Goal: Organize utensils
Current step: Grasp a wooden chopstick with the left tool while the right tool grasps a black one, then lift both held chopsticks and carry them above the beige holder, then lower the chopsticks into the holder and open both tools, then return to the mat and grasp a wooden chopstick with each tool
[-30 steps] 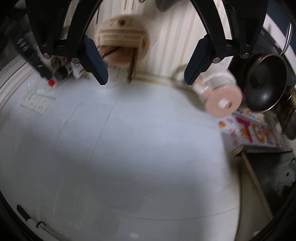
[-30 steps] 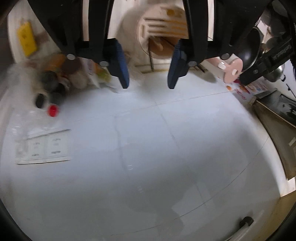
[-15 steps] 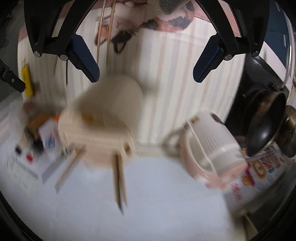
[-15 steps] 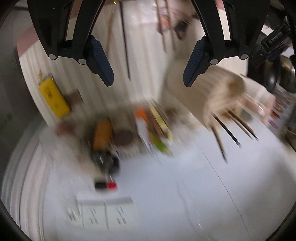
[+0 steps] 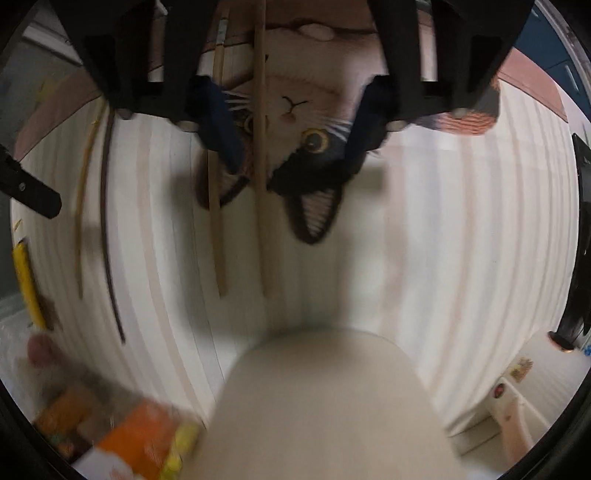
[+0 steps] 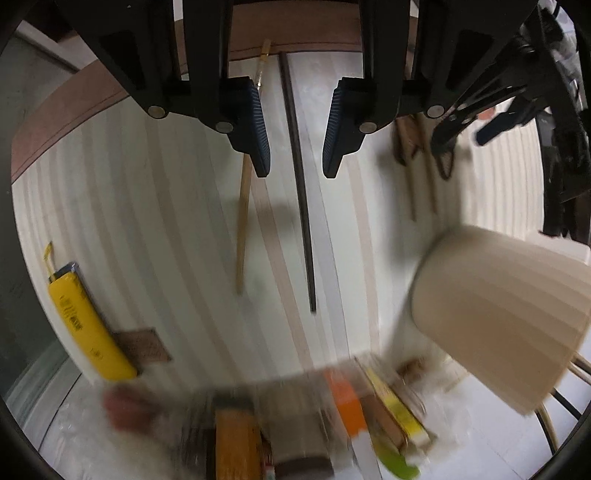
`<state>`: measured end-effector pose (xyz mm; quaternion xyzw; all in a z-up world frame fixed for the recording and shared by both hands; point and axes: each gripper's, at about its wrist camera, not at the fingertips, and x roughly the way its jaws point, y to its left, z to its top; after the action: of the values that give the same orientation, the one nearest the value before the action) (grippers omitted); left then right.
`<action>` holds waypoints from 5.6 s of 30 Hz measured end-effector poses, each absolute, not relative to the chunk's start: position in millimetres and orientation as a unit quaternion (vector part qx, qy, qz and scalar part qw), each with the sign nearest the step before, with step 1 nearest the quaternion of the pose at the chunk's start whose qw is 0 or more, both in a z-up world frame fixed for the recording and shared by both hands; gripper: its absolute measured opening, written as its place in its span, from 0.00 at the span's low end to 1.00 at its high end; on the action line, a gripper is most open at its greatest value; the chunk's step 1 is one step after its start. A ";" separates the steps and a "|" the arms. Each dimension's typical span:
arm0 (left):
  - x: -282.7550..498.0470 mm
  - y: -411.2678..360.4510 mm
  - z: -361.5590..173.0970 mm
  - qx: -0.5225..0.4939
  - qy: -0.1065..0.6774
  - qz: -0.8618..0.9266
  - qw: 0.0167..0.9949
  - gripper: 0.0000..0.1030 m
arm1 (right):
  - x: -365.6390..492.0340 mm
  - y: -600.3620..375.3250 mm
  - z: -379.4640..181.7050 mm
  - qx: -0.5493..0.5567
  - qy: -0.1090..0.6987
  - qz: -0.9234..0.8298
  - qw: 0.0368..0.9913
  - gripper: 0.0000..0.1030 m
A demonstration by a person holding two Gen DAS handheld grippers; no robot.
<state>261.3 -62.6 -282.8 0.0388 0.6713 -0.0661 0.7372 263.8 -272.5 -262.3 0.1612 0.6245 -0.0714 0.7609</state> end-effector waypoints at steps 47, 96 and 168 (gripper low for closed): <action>252.1 0.5 -275.5 0.020 0.657 0.004 0.754 0.05 | 283.0 -208.8 -323.1 0.060 0.734 -0.047 0.674 0.07; 268.6 42.7 24.3 -0.105 0.370 -0.045 0.922 0.04 | 297.3 -203.7 -49.7 0.147 0.421 0.035 0.895 0.05; 253.9 -97.4 -262.3 0.054 0.643 -0.060 0.762 0.69 | 264.1 -307.3 -273.6 0.142 0.640 -0.122 0.745 0.53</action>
<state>253.9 -97.4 -262.3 0.0539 0.6426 -0.0604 0.7619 264.1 -307.3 -273.6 0.1417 0.6405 -0.1222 0.7449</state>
